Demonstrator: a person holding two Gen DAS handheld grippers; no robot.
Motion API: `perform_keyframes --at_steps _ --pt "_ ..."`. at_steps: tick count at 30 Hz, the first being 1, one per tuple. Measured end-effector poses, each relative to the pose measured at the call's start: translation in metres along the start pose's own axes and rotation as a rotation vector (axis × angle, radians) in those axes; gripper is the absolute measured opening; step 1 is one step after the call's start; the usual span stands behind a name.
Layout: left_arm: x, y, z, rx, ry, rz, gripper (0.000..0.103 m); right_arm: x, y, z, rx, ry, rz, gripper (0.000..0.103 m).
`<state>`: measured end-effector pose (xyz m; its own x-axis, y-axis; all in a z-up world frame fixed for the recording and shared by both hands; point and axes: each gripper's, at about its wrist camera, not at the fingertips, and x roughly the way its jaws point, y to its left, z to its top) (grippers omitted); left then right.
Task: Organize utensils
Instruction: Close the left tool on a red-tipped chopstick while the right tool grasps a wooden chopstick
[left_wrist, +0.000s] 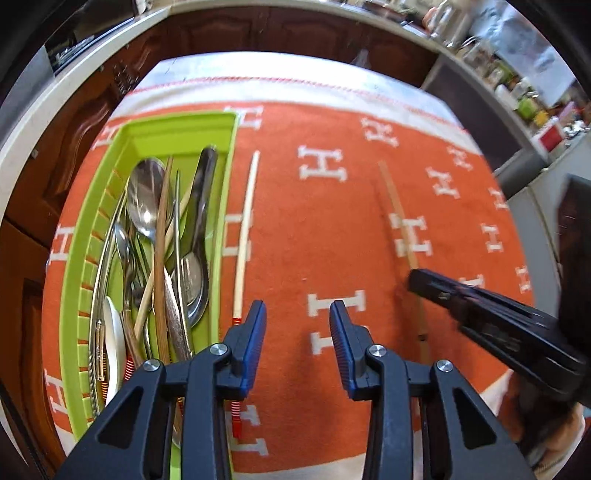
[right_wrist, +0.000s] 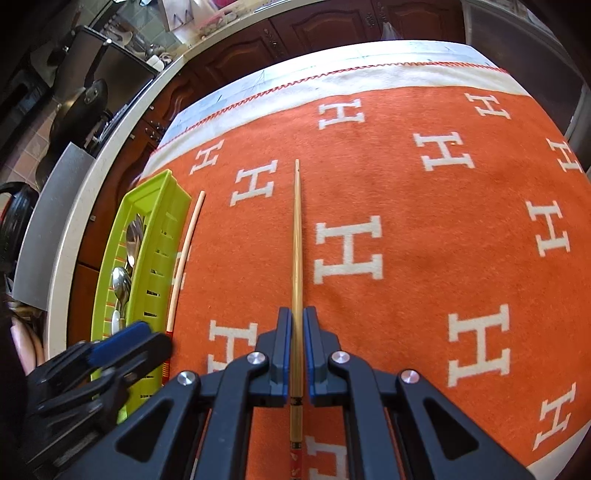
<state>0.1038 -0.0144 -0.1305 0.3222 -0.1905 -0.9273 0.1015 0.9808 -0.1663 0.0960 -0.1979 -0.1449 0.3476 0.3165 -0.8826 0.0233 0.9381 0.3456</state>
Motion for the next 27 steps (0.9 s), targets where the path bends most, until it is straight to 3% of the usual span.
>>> perform_keyframes --at_steps 4,7,16,19,27 --pt "0.012 -0.001 0.003 0.007 0.016 0.075 0.03 -0.001 -0.007 -0.001 0.013 -0.011 0.011 0.006" --pt "0.02 -0.013 0.006 0.066 0.002 0.178 0.03 -0.001 -0.009 -0.001 0.017 -0.01 0.019 0.006" --pt "0.038 -0.023 0.015 0.117 -0.001 0.352 0.028 -0.001 -0.013 -0.001 0.033 -0.009 0.034 0.006" --pt "0.045 -0.02 0.022 0.108 0.036 0.35 0.032 -0.001 -0.014 -0.001 0.036 -0.011 0.037 0.006" --pt "0.048 -0.007 0.042 0.069 0.082 0.291 0.056 -0.001 -0.016 -0.001 0.041 -0.007 0.046 0.006"
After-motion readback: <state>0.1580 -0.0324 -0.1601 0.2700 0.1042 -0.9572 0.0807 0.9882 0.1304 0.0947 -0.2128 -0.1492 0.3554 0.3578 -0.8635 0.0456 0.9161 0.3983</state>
